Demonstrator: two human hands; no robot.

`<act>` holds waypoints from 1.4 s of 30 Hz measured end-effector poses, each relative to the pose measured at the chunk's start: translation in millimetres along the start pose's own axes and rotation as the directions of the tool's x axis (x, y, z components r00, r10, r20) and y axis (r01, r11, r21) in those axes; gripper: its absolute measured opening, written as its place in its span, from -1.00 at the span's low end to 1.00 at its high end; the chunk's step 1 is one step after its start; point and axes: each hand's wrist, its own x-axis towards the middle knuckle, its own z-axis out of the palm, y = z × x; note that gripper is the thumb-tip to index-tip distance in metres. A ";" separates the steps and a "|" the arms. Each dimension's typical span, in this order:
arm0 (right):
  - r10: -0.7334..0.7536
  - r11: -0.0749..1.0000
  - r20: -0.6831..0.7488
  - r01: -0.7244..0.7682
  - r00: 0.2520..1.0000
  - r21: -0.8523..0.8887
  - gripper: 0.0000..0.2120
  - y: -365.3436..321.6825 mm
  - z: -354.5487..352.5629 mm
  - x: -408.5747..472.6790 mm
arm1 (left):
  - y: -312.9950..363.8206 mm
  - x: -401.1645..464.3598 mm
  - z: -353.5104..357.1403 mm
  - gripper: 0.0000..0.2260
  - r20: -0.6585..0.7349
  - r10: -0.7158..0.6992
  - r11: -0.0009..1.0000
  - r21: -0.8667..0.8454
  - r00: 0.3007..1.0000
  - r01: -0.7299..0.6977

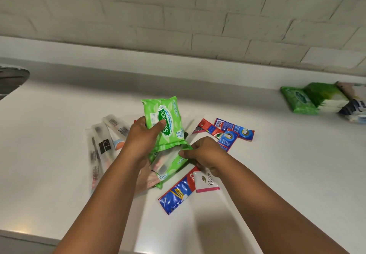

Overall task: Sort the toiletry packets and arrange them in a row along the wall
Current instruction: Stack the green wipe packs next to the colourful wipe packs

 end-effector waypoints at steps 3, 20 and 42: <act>0.006 0.997 0.035 -0.009 0.999 0.079 -0.70 0.3 -6.0 -3.6 | 0.7 0.8 -1.5 -0.80 -0.003 0.003 1.000 0.007 1.000 -0.003; 0.038 0.845 -0.212 0.082 0.977 0.529 -0.86 20.8 -50.5 -9.8 | 7.4 -2.2 9.3 -0.90 0.070 -0.036 0.999 -0.005 0.997 0.037; 0.244 0.707 -0.506 0.205 0.828 0.677 -0.80 168.1 -249.0 -49.7 | -35.9 -45.5 229.5 -0.78 0.440 -0.156 0.966 0.253 0.884 0.044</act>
